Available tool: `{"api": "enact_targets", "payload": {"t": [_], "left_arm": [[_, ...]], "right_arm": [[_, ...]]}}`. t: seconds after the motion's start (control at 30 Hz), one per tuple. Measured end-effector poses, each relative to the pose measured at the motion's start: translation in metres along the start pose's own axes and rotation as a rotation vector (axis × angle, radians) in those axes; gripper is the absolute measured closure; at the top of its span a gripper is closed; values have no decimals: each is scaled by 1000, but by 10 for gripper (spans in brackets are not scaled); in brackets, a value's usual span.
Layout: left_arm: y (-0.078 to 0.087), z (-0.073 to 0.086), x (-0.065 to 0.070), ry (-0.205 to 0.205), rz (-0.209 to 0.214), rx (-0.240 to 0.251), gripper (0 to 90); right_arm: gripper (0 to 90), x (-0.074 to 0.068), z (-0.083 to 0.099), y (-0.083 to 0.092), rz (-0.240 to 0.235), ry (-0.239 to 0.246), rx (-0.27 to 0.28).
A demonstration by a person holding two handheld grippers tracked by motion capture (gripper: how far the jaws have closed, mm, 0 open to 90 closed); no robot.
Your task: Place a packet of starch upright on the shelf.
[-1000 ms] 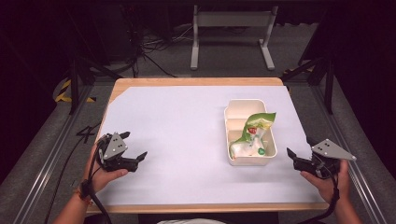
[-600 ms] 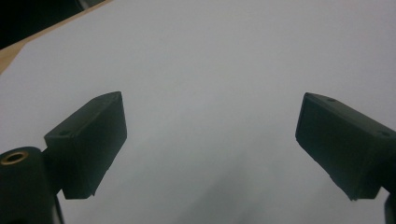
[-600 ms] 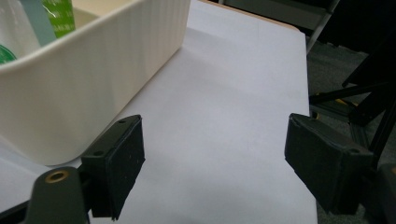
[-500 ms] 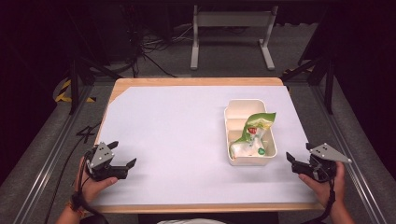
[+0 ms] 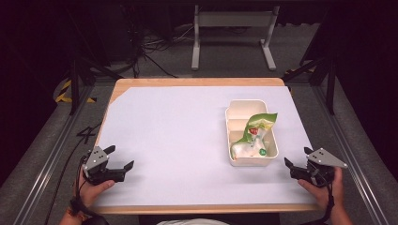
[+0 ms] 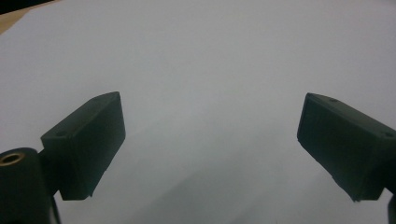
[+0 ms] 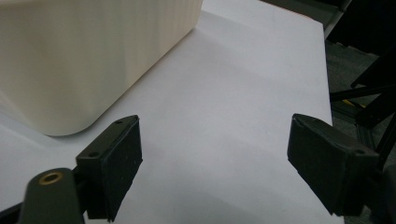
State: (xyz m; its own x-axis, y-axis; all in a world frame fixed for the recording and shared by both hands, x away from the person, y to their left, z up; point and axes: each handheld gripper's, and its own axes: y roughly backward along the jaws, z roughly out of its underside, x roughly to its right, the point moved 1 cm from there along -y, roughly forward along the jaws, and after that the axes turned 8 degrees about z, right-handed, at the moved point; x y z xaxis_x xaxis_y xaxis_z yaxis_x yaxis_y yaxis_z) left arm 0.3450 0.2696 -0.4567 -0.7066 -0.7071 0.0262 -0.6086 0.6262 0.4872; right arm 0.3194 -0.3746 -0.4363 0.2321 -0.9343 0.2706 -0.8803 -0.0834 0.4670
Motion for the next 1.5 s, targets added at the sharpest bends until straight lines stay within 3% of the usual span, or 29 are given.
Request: {"api": "enact_targets", "payload": {"t": [1.2,1.4,1.5], "left_arm": [[-2,-3,2,-23,1,-1,84],[-5,-5,2,-28,0,-1,84],[-6,-6,2,-33,1,-3,84]], "right_arm": [[176,2,-1,4,4,19,34],[175,9,-1,7,13,-27,48],[174,9,0,7,13,-22,45]]}}
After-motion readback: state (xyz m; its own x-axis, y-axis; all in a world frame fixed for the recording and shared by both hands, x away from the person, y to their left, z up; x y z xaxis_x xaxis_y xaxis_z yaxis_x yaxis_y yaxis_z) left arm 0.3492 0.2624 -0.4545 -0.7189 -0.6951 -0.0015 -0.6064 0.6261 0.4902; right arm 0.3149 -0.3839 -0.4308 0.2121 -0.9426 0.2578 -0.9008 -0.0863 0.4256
